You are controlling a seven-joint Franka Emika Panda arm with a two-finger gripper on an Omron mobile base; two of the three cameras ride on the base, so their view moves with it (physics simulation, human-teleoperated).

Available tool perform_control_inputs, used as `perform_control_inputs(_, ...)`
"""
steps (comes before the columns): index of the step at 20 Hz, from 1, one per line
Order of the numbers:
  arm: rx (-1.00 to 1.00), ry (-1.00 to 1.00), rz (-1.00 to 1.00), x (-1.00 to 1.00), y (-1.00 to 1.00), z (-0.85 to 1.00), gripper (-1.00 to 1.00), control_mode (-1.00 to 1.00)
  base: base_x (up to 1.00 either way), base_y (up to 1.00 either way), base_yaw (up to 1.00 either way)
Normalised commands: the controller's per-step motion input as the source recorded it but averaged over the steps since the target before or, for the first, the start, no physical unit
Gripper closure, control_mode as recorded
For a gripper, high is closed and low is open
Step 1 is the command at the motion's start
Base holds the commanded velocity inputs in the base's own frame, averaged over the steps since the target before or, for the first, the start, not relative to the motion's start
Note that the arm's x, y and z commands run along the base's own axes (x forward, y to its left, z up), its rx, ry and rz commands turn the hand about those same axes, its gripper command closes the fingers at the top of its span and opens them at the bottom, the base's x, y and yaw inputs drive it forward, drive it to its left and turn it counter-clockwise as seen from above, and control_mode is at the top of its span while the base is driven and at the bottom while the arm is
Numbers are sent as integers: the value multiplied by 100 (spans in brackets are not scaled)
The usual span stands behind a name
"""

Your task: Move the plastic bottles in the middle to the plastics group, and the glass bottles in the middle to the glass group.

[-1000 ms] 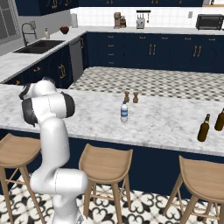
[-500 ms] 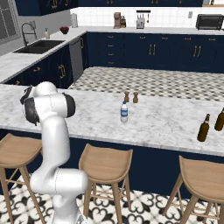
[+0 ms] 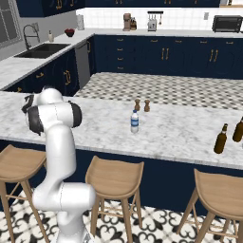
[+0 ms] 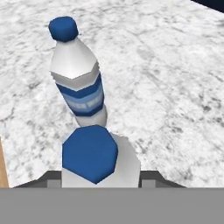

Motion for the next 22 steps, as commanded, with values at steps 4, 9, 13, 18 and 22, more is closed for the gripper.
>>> perform_control_inputs(4, 0, 0, 0, 0, 0, 0, 100, -100, 0, 0, 0)
perform_control_inputs(9, 0, 0, 0, 0, 0, 0, 100, -100, 0, 0, 0)
perform_control_inputs(13, 0, 0, 0, 0, 0, 0, -100, -100, 0, 0, 0)
perform_control_inputs(18, 0, 0, 0, 0, 0, 0, -100, -100, 0, 0, 0)
perform_control_inputs(22, 0, 0, 0, 0, 0, 0, -100, -100, 0, 0, 0)
